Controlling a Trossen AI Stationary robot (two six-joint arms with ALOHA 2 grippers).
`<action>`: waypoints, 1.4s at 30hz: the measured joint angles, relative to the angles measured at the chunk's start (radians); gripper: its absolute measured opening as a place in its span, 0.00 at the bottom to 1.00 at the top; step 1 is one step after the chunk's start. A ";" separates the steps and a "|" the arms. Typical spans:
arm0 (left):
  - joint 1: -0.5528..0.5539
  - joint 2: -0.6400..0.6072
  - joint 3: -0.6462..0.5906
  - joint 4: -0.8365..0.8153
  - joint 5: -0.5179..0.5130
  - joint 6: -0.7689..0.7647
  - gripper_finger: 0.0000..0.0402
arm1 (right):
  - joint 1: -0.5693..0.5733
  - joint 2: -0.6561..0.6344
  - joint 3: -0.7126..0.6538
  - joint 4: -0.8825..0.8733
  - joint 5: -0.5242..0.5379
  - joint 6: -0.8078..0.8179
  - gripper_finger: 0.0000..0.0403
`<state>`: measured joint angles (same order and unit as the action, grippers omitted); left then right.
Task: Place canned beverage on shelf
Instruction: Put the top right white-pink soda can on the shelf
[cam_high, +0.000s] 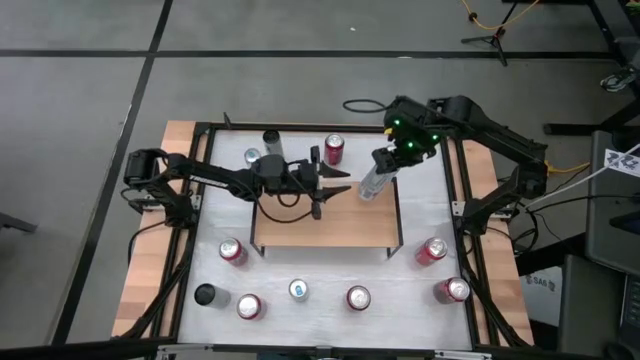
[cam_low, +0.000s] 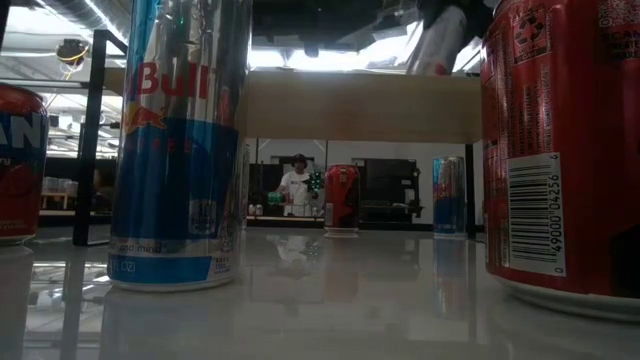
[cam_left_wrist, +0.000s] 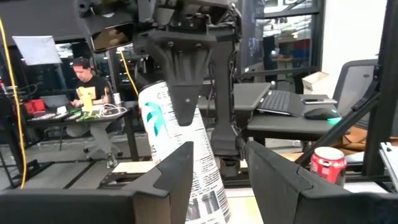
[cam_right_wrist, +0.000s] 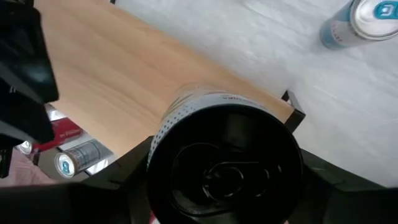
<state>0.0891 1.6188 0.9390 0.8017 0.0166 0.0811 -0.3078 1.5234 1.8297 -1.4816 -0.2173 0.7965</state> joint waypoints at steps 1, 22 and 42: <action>0.000 0.000 0.000 0.000 -0.005 0.000 0.36 | 0.004 0.000 0.000 0.002 0.000 0.010 0.63; -0.030 0.008 0.000 -0.009 -0.101 -0.071 0.36 | 0.007 0.000 0.000 0.023 0.027 -0.019 0.63; -0.039 0.032 0.000 -0.142 -0.101 0.007 0.36 | 0.045 0.000 0.000 0.023 0.080 -0.151 0.63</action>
<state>0.0498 1.6505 0.9394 0.6592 -0.0841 0.0883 -0.2628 1.5234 1.8294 -1.4587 -0.1371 0.6455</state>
